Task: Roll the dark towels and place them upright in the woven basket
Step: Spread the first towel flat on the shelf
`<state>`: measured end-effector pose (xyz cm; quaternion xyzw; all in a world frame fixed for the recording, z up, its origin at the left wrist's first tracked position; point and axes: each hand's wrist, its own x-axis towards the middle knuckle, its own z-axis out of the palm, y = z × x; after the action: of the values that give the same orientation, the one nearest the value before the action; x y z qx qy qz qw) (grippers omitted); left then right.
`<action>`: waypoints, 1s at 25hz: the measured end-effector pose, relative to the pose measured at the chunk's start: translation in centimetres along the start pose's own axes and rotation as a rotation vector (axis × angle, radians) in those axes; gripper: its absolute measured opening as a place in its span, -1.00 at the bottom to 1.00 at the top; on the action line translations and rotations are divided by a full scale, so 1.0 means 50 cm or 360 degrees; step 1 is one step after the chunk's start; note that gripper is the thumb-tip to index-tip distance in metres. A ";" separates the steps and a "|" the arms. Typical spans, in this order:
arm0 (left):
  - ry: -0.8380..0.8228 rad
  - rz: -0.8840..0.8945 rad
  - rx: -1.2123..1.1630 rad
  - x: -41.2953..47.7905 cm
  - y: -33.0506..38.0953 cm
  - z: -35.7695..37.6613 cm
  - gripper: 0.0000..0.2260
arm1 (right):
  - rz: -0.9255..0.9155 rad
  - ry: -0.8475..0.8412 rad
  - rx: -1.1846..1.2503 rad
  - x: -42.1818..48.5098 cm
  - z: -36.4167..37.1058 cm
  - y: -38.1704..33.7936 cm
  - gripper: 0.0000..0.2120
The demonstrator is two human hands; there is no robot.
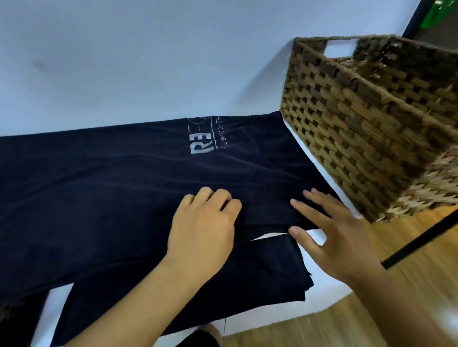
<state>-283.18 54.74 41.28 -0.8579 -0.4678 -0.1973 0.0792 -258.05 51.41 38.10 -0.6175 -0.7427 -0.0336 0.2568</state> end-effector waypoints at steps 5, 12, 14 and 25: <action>0.0065 -0.0088 0.0273 -0.137 -0.159 -0.058 -0.70 | 0.0129 -0.0064 0.0025 0.016 -0.025 -0.016 -0.71; -0.0026 -0.0809 -0.0064 -0.258 -0.272 -0.123 -0.41 | 0.0025 -0.0386 0.0253 0.102 -0.015 -0.119 -0.55; -0.0046 -0.0843 -0.0097 -0.283 -0.291 -0.129 -0.42 | -0.0028 -0.0358 0.0453 0.090 0.011 -0.126 -0.56; -0.0463 -0.1005 0.0155 -0.410 -0.486 -0.225 -0.15 | -0.0427 0.0026 -0.0022 0.031 0.024 -0.066 -0.58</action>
<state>-316.36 48.68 41.88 -0.6853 -0.7253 -0.0652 -0.0124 -261.69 52.46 38.61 -0.5141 -0.8162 -0.0778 0.2520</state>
